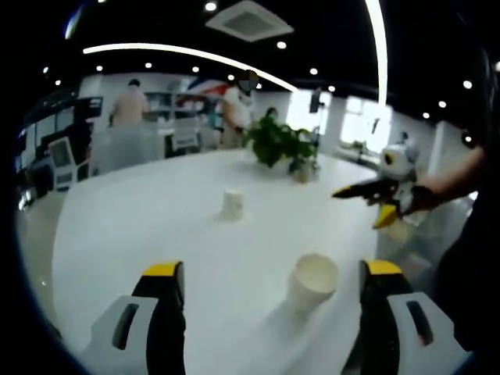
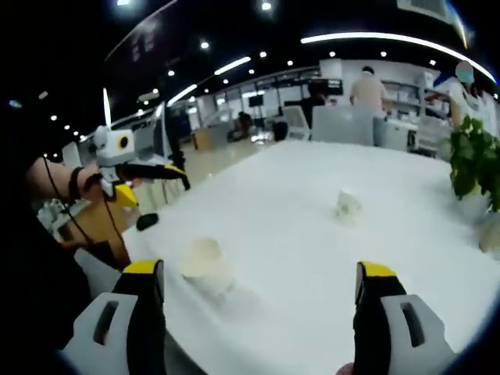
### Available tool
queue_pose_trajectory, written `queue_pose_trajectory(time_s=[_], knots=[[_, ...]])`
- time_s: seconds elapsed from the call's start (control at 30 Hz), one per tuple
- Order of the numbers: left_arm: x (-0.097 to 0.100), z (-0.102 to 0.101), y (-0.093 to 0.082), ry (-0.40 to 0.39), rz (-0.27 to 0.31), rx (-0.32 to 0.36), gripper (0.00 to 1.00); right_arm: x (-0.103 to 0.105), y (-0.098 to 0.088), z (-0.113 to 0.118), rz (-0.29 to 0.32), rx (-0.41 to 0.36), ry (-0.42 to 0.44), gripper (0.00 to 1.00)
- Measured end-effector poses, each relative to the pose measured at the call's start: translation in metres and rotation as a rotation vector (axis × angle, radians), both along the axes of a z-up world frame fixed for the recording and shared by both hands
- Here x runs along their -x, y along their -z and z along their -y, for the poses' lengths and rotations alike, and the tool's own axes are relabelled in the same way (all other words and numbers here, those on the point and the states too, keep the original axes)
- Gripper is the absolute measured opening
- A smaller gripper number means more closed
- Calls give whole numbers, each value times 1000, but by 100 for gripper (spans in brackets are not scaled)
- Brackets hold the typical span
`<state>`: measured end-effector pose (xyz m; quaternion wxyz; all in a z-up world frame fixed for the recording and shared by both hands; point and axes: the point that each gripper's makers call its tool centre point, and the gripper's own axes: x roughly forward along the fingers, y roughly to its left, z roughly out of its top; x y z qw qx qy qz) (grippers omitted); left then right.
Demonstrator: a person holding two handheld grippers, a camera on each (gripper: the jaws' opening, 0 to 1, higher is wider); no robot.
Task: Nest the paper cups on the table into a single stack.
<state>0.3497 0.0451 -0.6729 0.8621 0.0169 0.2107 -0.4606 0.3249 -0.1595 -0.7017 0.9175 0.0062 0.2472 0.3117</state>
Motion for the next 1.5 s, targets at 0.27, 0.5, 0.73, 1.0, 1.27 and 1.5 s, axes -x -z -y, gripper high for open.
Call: queue_pose_trajectory(time_s=[0.27,0.5,0.73,1.0,1.27,1.5], knots=[[-6,1,-3,-1,-4,-8,92,-7,7,25,7,-9,88,100],[-10,12,2,28,-10,-43,92,-13,9,36,15,-21,127,100],[-20,29,2,55,-7,-58,93,-19,12,50,38,-35,160,100],[-44,52,9,86,-16,-121,92,-29,26,68,41,-45,193,100],[-77,79,9,103,-5,-172,91,-44,41,81,43,-66,201,100],[-121,104,14,76,3,-199,92,-55,54,86,30,-95,196,100]])
